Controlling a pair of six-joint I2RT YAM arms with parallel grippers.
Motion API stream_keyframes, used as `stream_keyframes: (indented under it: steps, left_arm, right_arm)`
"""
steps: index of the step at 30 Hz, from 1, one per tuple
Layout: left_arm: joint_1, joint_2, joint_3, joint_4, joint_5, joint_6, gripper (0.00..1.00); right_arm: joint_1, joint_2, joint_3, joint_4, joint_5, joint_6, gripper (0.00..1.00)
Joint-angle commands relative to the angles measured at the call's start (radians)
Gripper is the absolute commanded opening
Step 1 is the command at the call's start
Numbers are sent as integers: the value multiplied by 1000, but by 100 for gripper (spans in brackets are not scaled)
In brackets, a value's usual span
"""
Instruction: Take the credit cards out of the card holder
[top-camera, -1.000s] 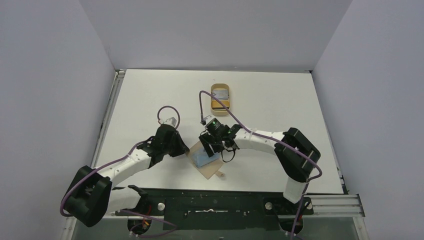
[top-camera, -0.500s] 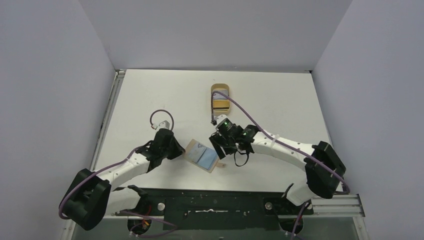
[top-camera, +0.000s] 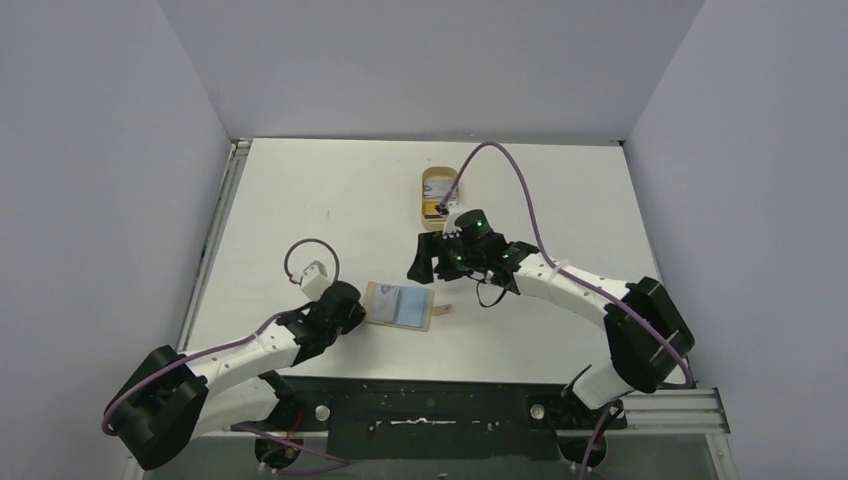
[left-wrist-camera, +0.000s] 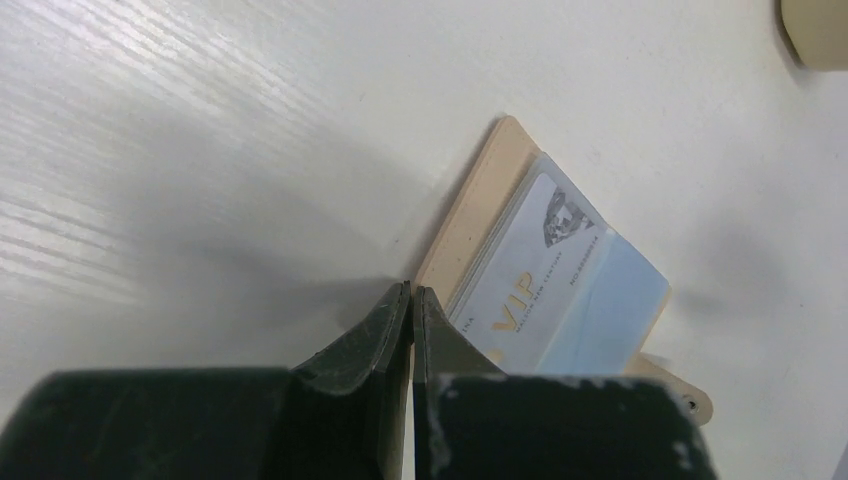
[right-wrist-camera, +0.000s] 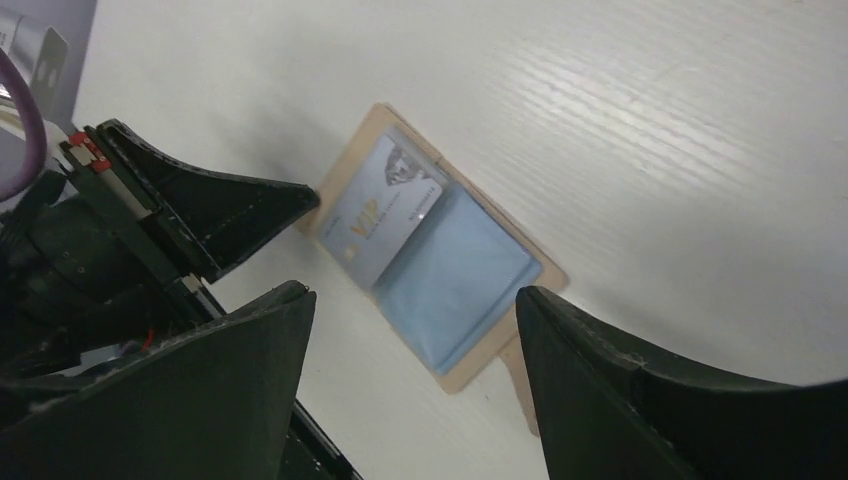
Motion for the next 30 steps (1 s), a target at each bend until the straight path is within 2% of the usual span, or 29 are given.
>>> stream_keyframes:
  steps: [1, 12, 30]
  left_arm:
    - [-64, 32, 29, -40, -172, -123, 0]
    - [-138, 168, 34, 26, -223, -214, 0]
    - [-146, 160, 4, 74, -221, -210, 0]
  right_arm:
    - [21, 70, -1, 247, -151, 134, 75]
    - [74, 219, -55, 353, -84, 299, 74]
    - [108, 412, -55, 613, -103, 441, 73]
